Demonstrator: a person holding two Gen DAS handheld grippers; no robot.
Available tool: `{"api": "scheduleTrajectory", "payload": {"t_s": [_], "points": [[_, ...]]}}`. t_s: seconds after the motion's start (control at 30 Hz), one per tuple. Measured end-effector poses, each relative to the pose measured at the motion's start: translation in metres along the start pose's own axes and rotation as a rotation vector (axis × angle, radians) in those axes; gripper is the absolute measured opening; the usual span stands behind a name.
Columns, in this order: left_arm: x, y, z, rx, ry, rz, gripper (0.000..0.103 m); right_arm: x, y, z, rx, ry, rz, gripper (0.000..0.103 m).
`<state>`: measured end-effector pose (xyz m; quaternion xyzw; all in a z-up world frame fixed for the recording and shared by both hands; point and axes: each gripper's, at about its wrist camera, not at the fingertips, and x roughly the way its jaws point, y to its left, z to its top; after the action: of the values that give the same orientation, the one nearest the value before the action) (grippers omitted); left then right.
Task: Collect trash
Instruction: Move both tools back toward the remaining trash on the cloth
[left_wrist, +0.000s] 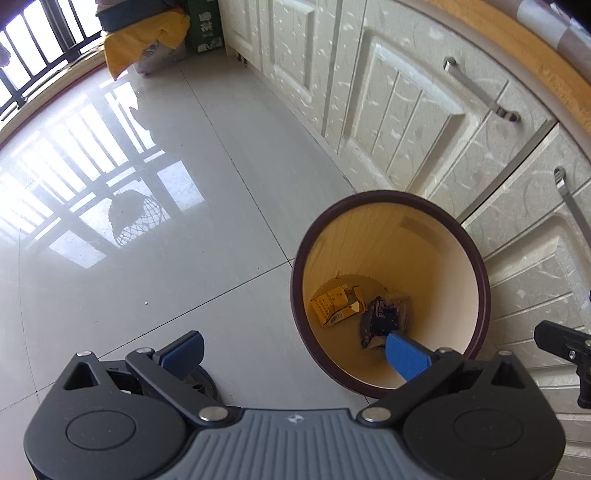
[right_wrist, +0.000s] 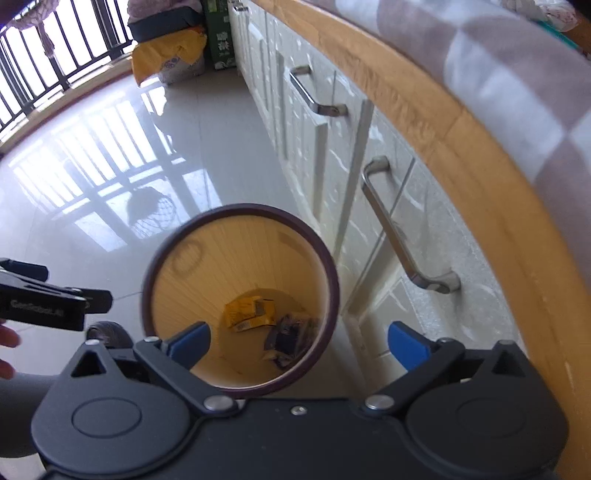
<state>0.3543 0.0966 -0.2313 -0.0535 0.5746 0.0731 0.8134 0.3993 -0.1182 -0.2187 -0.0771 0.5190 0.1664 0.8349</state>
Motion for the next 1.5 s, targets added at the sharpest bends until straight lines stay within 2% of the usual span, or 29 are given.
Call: {"api": "scheduleTrajectory", "payload": {"t_s": [0.1,0.33,0.4,0.73,1.1,1.5], "points": [[-0.017,0.005,-0.005,-0.019,-0.019,-0.001,0.103,-0.019,0.008,-0.001,-0.007,-0.024,0.027,0.103],[-0.063,0.013,-0.015,-0.055,-0.099,-0.001,0.103,-0.066,0.016,0.001,-0.043,-0.128,0.008,0.103],[-0.080,0.011,-0.014,-0.056,-0.134,-0.002,0.103,-0.083,0.015,0.004,-0.037,-0.158,0.017,0.103],[-0.162,-0.014,-0.001,-0.026,-0.343,-0.028,0.103,-0.168,-0.001,0.017,-0.033,-0.368,-0.056,0.103],[-0.219,-0.080,0.014,0.078,-0.527,-0.125,0.103,-0.242,-0.061,0.007,0.074,-0.563,-0.178,0.103],[-0.261,-0.197,0.028,0.246,-0.680,-0.256,0.103,-0.300,-0.153,-0.017,0.228,-0.717,-0.349,0.103]]}}
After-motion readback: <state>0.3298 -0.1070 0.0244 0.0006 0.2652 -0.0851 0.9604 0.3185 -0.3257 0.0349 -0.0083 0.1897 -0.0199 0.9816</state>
